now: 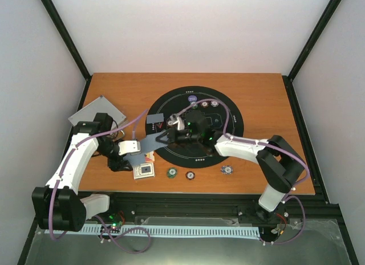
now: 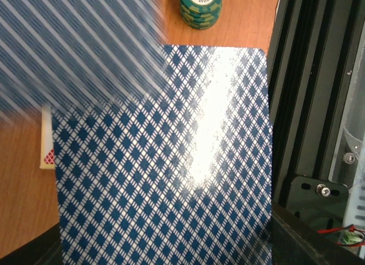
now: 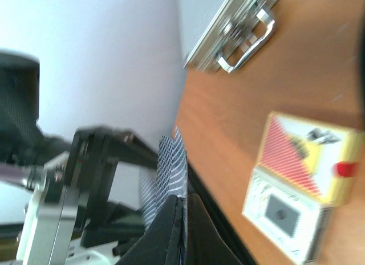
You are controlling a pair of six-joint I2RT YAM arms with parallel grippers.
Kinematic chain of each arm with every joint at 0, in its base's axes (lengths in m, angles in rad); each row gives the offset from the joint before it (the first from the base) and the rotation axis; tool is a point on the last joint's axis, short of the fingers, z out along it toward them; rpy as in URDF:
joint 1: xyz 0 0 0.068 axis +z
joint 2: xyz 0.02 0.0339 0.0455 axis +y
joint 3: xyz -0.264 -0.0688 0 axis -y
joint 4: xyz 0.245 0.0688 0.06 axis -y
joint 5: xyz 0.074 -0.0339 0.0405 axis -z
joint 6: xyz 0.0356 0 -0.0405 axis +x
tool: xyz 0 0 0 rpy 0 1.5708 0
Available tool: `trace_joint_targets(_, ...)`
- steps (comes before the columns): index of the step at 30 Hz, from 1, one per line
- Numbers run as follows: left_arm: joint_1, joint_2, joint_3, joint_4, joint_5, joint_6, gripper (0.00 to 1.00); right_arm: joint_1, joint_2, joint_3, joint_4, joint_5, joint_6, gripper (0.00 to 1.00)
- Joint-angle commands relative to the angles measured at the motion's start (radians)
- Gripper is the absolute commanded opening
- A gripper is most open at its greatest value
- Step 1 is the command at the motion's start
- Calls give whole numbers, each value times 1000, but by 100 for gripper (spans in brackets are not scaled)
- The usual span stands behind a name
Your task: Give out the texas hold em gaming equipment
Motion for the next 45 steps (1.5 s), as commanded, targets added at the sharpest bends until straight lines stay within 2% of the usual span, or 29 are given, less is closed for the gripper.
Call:
trace_joint_targets(1, 0, -5, 30, -38, 4, 6, 1, -134, -26, 3, -145, -41, -114, 3)
trace_joint_targets(7, -1, -6, 31, -43, 4, 3, 1, -341, 96, 205, -358, -129, -284, 3)
trace_joint_targets(10, -1, -6, 33, -43, 4, 2, 1, -382, 194, 321, -432, -177, -323, 3)
trace_joint_targets(14, 0, -7, 37, -47, -5, 8, 1, -388, 237, 352, -410, -201, -304, 3)
trace_joint_targets(20, 0, 4, 32, -38, 7, 8, 1, -362, 210, 249, -296, -217, -226, 3)
trace_joint_targets(27, 0, -4, 11, -20, -5, 3, 1, -216, 155, 158, -196, -170, -135, 3)
trace_joint_targets(31, -1, -15, -6, -5, -11, -3, 1, -194, 35, 24, -72, -145, -51, 3)
trace_joint_targets(38, 0, -9, 6, 2, -4, -12, 1, -187, -193, -137, -92, -98, -23, 3)
trace_joint_targets(45, 0, -12, 5, 14, 23, -34, 1, -114, -282, -219, 6, -29, 73, 3)
